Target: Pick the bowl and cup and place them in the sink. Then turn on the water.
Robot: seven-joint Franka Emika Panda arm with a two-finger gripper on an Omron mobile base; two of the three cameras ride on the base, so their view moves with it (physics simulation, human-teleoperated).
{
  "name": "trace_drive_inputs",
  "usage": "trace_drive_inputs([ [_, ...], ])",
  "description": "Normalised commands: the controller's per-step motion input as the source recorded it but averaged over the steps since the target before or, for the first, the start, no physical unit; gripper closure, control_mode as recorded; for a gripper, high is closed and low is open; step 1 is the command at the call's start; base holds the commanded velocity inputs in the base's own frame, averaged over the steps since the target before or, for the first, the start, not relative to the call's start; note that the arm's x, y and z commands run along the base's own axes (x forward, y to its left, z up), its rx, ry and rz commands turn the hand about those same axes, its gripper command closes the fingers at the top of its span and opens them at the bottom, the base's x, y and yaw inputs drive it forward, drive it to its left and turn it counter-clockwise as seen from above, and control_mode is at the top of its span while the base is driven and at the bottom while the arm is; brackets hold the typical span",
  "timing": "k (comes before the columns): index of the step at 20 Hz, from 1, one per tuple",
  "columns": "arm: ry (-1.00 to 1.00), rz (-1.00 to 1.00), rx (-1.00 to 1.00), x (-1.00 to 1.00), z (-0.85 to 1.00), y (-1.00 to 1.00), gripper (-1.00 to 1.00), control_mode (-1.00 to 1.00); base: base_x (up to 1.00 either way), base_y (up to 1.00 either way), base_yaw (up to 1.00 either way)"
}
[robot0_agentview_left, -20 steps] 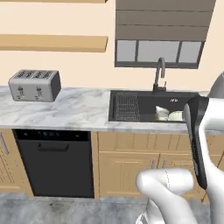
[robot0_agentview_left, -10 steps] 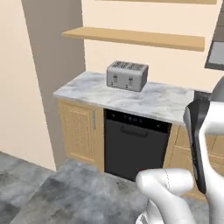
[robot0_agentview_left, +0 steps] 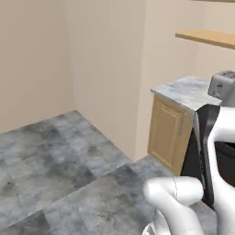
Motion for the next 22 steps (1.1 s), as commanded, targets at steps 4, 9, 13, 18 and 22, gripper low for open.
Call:
trace_drive_inputs([
  [4,0.0,0.0,0.0,0.0,0.0,0.0,-1.0,1.0,-0.21,0.29,0.95],
  [9,0.0,0.0,0.0,0.0,0.0,0.0,-1.0,1.0,-0.22,0.16,0.97],
  [13,0.0,0.0,0.0,0.0,0.0,0.0,-1.0,1.0,-0.19,0.08,0.97],
  [18,0.0,0.0,0.0,0.0,0.0,0.0,-1.0,1.0,-0.03,0.57,0.5],
  [22,0.0,0.0,0.0,0.0,0.0,0.0,-1.0,1.0,0.0,0.77,0.0],
])
